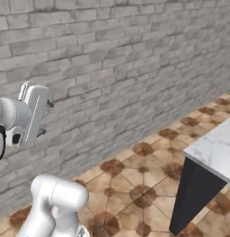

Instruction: Retrieve the tupperware and aluminum foil from the cabinet and place them on the dining counter near the plate with tomato and fish to prepare for storing leftovers.

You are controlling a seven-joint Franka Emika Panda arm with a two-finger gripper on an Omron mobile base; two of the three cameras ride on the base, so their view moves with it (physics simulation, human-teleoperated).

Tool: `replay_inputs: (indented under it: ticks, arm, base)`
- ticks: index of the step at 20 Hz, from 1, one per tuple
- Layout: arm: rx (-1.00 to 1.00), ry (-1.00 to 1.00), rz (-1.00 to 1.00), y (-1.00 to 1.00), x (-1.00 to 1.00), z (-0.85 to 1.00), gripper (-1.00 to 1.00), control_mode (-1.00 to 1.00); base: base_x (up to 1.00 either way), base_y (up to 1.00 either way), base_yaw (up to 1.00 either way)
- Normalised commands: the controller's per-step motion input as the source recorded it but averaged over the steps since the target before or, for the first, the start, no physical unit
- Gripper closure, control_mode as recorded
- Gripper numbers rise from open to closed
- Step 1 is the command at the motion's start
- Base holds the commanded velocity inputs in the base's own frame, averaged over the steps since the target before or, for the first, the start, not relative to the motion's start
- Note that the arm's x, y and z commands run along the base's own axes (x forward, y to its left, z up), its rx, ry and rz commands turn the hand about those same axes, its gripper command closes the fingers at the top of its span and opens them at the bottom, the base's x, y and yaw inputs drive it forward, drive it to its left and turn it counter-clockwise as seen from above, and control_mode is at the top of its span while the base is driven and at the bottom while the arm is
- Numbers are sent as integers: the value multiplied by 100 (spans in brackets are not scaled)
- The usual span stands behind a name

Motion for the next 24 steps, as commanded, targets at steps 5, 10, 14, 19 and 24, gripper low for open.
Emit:
replay_inputs:
  ticks: [5, 10, 14, 19, 24]
  arm:
    - [0, 0, 0, 0, 0, 0, -100, 100]
    - [0, 0, 0, 0, 0, 0, -100, 100]
    - [0, 0, 0, 0, 0, 0, -100, 100]
    - [0, 0, 0, 0, 0, 0, -100, 100]
    - [0, 0, 0, 0, 0, 0, -100, 100]
  base:
    - [100, 11, -40]
    - [100, 12, -39]
    - [100, 24, -36]
    - [100, 26, -35]
    - [100, 26, -36]
